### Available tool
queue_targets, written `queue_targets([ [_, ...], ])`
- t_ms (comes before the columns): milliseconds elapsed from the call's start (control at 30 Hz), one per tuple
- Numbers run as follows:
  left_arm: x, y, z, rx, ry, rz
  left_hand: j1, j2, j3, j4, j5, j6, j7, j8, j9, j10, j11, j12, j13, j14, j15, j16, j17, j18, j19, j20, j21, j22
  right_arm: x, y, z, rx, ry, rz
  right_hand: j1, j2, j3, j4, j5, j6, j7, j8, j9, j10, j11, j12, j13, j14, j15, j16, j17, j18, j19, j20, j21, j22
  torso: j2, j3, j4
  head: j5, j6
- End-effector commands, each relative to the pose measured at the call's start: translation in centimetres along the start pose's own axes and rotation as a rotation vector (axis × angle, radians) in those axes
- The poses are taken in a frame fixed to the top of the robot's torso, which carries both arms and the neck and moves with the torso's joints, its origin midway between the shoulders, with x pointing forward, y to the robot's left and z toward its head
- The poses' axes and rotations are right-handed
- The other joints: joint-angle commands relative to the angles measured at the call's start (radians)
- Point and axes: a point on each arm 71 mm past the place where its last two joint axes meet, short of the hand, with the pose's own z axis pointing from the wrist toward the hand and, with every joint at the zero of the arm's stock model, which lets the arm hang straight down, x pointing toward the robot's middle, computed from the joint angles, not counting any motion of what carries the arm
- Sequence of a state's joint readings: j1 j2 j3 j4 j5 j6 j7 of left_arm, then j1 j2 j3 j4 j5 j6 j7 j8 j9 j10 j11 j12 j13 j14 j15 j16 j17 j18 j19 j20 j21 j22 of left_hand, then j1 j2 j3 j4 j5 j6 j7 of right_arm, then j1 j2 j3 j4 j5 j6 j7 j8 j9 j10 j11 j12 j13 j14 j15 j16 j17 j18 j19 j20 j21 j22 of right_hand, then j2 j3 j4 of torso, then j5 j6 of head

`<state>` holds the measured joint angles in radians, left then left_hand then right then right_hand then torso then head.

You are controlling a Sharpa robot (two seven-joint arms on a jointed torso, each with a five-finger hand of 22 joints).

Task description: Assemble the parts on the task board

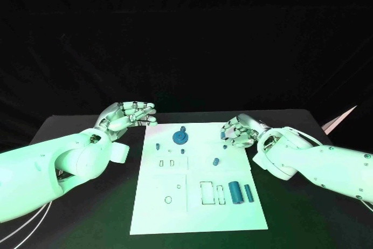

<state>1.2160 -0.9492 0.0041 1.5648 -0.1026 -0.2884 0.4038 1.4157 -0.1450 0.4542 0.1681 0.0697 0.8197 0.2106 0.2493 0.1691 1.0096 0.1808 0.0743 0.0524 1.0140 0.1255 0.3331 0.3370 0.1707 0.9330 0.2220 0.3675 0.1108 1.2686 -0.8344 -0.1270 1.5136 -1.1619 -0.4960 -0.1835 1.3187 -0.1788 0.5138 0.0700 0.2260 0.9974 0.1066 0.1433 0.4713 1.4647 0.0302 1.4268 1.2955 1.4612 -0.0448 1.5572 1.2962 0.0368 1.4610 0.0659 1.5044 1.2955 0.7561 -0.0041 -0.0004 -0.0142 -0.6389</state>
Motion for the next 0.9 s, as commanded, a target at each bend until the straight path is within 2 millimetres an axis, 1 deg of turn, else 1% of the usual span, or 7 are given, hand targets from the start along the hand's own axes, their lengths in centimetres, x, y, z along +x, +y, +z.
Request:
queue_targets([
  [33,0.2,0.0,0.2,0.001,0.004,-0.001,-0.008,0.003,0.019,-0.009,0.006,-0.013,0.037,-0.012,0.018,-0.009,0.006,-0.008,0.016,-0.014,0.001,0.020,0.021,0.010,0.008,-0.001,0.012,0.019,1.0,2.4,-0.2,-0.029,0.015,-0.003,-0.009,0.048,0.039,-0.016,0.019,0.036,-0.005,0.088,0.074,0.010,-0.008,0.007,0.155,0.110,-0.001,0.014,0.275,-0.023,0.082,-0.006,0.018,0.240,-0.005,-0.0021,-0.0004,0.011,-0.008],
  [200,0.2,0.2,0.5,-0.001,0.002,0.000,-0.008,0.003,0.019,-0.009,0.006,-0.013,0.037,-0.012,0.018,-0.009,0.006,-0.008,0.016,-0.014,0.001,0.020,0.021,0.010,0.008,-0.001,0.012,0.019,3.2,5.9,-0.2,-0.076,0.055,-0.005,-0.011,0.048,0.039,-0.016,0.019,0.035,-0.005,0.089,0.074,0.010,-0.008,0.006,0.155,0.110,0.000,0.014,0.275,-0.023,0.082,-0.006,0.017,0.239,-0.012,-0.0041,0.0021,0.025,-0.022],
  [400,0.3,0.5,1.0,-0.004,0.000,0.001,-0.008,0.003,0.019,-0.010,0.006,-0.013,0.036,-0.012,0.019,-0.009,0.006,-0.008,0.017,-0.014,0.001,0.020,0.021,0.010,0.008,-0.001,0.012,0.020,6.0,9.4,-0.3,-0.129,0.098,-0.018,-0.012,0.048,0.039,-0.016,0.019,0.035,-0.005,0.090,0.075,0.009,-0.008,0.006,0.154,0.110,0.000,0.014,0.275,-0.023,0.081,-0.005,0.016,0.238,-0.021,-0.0106,0.0007,0.047,-0.029],
  [567,0.5,0.6,1.2,-0.006,0.002,0.001,-0.008,0.003,0.019,-0.010,0.006,-0.013,0.036,-0.012,0.019,-0.009,0.006,-0.008,0.017,-0.014,0.001,0.020,0.021,0.010,0.008,-0.001,0.012,0.020,7.5,10.8,-0.2,-0.151,0.106,-0.034,-0.012,0.048,0.039,-0.016,0.019,0.035,-0.005,0.091,0.075,0.009,-0.008,0.006,0.154,0.109,0.000,0.013,0.274,-0.023,0.082,-0.005,0.017,0.239,-0.026,-0.0141,-0.0002,0.056,-0.037],
  [767,0.7,0.7,1.3,-0.006,0.008,0.000,-0.009,0.004,0.020,-0.010,0.006,-0.012,0.036,-0.011,0.019,-0.008,0.006,-0.007,0.017,-0.014,0.001,0.020,0.022,0.010,0.008,-0.001,0.012,0.020,8.5,11.8,0.0,-0.181,0.105,-0.077,-0.015,0.046,0.039,-0.016,0.019,0.034,-0.004,0.093,0.076,0.010,-0.008,0.006,0.155,0.109,0.001,0.013,0.274,-0.023,0.082,-0.005,0.018,0.239,-0.029,-0.0188,-0.0011,0.063,-0.040],
  [800,0.8,0.7,1.4,-0.006,0.009,0.000,-0.009,0.004,0.020,-0.010,0.006,-0.012,0.036,-0.011,0.019,-0.008,0.006,-0.007,0.017,-0.014,0.001,0.020,0.022,0.010,0.008,-0.001,0.012,0.020,8.7,12.0,0.1,-0.185,0.107,-0.085,-0.015,0.046,0.039,-0.016,0.019,0.034,-0.004,0.093,0.076,0.010,-0.008,0.006,0.155,0.109,0.001,0.013,0.274,-0.023,0.082,-0.005,0.018,0.239,-0.028,-0.0184,-0.0013,0.064,-0.040],
  [900,0.8,0.7,1.4,-0.005,0.010,0.000,-0.009,0.004,0.020,-0.010,0.006,-0.012,0.036,-0.011,0.019,-0.008,0.006,-0.007,0.017,-0.014,0.001,0.020,0.022,0.010,0.008,-0.001,0.012,0.020,9.5,12.2,0.2,-0.187,0.116,-0.094,-0.017,0.046,0.039,-0.016,0.019,0.033,-0.004,0.093,0.077,0.010,-0.008,0.006,0.154,0.109,0.001,0.013,0.273,-0.023,0.082,-0.004,0.018,0.240,-0.028,-0.0198,-0.0020,0.066,-0.041],
])
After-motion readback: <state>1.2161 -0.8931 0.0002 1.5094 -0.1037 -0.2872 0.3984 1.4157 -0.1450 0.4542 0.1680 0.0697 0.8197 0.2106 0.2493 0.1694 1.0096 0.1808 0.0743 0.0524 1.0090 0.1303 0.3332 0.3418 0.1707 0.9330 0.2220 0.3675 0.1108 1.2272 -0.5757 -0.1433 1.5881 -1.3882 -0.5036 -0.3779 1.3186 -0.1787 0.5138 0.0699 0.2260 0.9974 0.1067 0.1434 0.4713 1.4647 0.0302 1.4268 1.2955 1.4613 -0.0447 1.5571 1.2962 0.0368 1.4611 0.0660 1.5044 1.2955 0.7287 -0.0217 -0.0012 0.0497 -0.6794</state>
